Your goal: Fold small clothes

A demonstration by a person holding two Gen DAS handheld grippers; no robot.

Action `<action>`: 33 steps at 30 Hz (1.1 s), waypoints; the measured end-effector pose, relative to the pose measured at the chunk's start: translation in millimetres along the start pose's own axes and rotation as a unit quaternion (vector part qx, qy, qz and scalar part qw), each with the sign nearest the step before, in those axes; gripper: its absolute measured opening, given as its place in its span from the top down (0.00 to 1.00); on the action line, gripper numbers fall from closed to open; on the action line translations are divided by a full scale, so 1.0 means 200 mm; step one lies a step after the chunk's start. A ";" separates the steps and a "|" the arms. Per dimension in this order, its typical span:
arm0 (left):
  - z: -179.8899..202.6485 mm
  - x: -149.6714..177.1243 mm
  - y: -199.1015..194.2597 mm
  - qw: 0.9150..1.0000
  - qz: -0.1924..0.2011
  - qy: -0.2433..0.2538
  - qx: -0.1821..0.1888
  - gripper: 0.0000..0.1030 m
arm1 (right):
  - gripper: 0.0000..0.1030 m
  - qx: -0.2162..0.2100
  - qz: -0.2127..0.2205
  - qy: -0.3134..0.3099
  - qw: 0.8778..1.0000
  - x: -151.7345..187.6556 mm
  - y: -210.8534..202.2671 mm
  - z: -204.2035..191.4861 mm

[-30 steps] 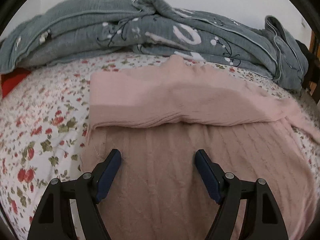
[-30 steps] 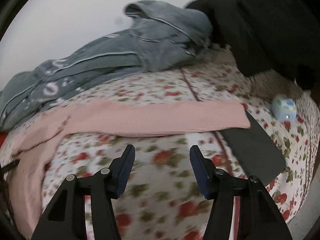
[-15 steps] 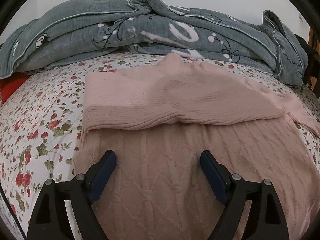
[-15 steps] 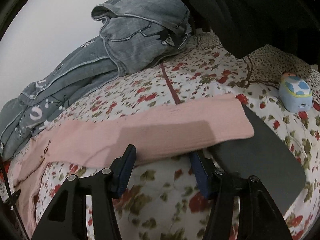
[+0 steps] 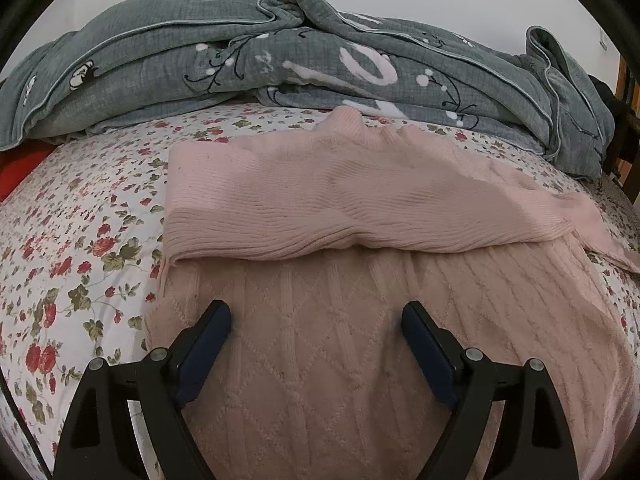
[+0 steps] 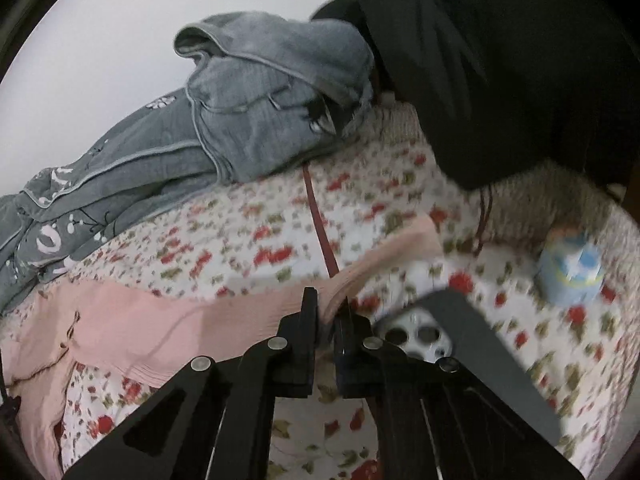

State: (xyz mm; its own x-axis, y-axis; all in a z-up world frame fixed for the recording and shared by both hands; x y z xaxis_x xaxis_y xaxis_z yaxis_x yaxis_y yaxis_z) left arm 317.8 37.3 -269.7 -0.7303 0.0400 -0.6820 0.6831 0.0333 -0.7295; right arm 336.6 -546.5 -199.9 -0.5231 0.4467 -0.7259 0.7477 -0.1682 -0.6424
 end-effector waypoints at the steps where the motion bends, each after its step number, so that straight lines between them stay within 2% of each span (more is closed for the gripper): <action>1: 0.00 0.00 0.00 1.000 0.000 -0.001 0.003 0.15 | 0.94 0.004 0.011 -0.007 1.000 -0.03 -0.03 -0.03; 4: -0.01 -0.02 -0.02 1.000 0.003 -0.007 0.017 0.15 | 0.94 0.016 0.038 -0.037 0.998 -0.12 -0.13 -0.15; 8: -0.05 -0.10 -0.11 0.998 0.022 -0.039 0.054 0.16 | 0.95 0.004 0.078 -0.080 0.994 -0.24 -0.30 -0.45; 9: -0.06 -0.12 -0.13 0.997 0.028 -0.039 0.052 0.16 | 0.95 0.000 0.085 -0.088 0.992 -0.25 -0.33 -0.52; 15: -0.36 -0.33 -0.30 0.996 0.058 -0.073 0.010 0.16 | 0.95 -0.059 0.117 -0.147 0.980 -0.25 -0.52 -1.18; 17: -0.51 -0.36 -0.36 0.994 0.067 -0.081 -0.025 0.15 | 0.95 -0.082 0.119 -0.166 0.975 -0.21 -0.55 -1.42; 19: -0.69 -0.37 -0.42 0.991 0.076 -0.084 -0.076 0.15 | 0.95 -0.107 0.119 -0.190 0.969 -0.14 -0.58 -1.67; 23: -0.96 -0.32 -0.46 0.985 0.081 -0.088 -0.128 0.15 | 0.95 -0.159 0.107 -0.246 0.950 0.08 -0.61 -2.21; 25: -1.07 -0.27 -0.44 0.984 0.074 -0.099 -0.129 0.15 | 0.95 -0.188 0.087 -0.263 0.942 0.24 -0.60 -2.42; 27: -1.17 -0.21 -0.40 0.984 0.066 -0.112 -0.121 0.15 | 0.95 -0.218 0.053 -0.281 0.933 0.46 -0.57 -2.63; 30: -1.35 -0.10 -0.36 0.981 0.045 -0.144 -0.124 0.15 | 0.95 -0.239 -0.004 -0.310 0.920 0.81 -0.48 -2.84; 33: -1.44 -0.04 -0.36 0.977 0.047 -0.174 -0.118 0.15 | 0.95 -0.238 -0.061 -0.340 0.908 1.13 -0.36 -2.93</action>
State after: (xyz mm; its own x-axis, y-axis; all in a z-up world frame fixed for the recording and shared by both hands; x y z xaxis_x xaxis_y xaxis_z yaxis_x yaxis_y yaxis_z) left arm 276.1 322.7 -196.2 -0.5940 -0.2856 -0.7521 0.6999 0.2774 -0.6581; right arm 404.4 82.1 -172.2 -0.6238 -0.2367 -0.7449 0.6750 0.3172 -0.6661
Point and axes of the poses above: each gripper's, at about its wrist camera, not at the fingertips, and y roughly the way its jaws point, z to its right, x to its underside, the point moved 10 cm from there along y, roughly the way its jaws point, and after that the axes turned 8 degrees about y, right-handed, at the moved point
